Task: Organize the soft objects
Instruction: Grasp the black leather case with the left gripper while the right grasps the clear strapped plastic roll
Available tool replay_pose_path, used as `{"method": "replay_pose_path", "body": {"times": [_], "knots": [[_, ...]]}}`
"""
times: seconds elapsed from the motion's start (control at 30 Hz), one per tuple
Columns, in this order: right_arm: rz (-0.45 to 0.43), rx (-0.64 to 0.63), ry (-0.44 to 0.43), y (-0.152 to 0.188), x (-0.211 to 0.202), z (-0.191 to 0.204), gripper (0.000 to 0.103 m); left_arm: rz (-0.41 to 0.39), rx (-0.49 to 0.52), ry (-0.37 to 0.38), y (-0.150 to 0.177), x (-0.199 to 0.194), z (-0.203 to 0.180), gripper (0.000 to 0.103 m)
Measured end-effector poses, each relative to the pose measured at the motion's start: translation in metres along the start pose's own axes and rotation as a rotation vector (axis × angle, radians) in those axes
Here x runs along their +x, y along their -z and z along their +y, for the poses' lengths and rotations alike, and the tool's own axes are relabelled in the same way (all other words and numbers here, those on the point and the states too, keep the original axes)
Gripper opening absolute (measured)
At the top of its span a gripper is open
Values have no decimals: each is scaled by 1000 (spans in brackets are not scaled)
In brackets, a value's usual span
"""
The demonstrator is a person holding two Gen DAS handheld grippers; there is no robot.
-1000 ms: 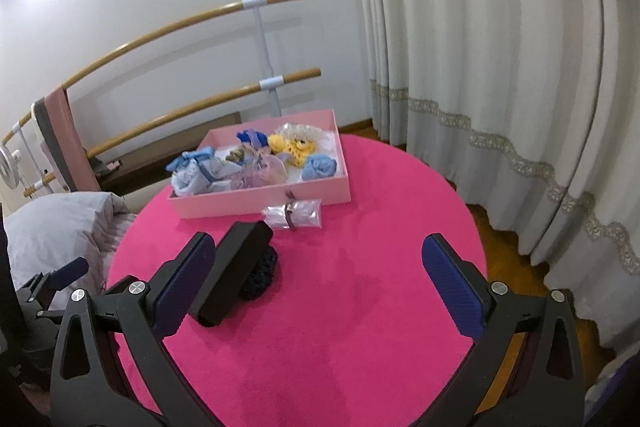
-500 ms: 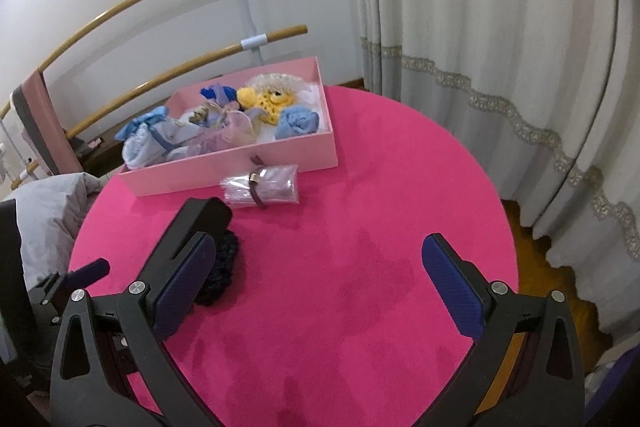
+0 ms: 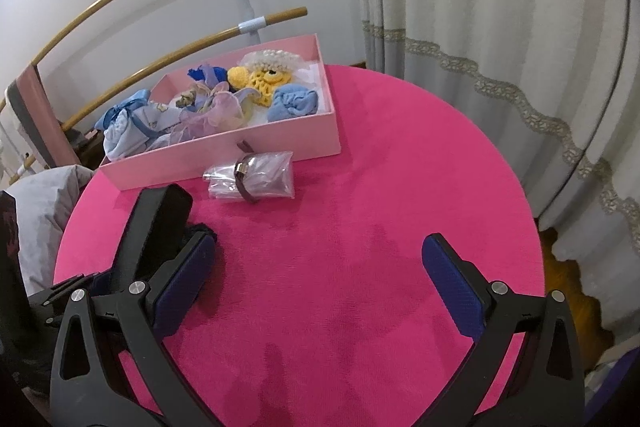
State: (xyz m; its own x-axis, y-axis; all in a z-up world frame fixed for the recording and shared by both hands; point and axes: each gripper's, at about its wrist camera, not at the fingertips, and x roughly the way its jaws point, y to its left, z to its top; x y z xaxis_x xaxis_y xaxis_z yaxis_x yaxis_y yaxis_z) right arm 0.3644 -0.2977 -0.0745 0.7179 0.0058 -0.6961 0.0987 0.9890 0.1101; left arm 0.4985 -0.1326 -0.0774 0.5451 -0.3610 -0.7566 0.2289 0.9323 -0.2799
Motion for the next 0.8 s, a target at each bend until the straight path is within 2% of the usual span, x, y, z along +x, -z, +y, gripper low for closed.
{"method": "replay_pose_path", "body": {"times": [0.2,0.53,0.8], "knots": [[10,-13,-4,-2,7,8,103,-78,40,-93,-1,-27,5,37],[30,-53,-23,-16,34,29,103,-91,32,-179,1,-31,11,35],[84,-88,-39,-31,75,47,103,-126,-1,-263,-2,-24,26,35]]}}
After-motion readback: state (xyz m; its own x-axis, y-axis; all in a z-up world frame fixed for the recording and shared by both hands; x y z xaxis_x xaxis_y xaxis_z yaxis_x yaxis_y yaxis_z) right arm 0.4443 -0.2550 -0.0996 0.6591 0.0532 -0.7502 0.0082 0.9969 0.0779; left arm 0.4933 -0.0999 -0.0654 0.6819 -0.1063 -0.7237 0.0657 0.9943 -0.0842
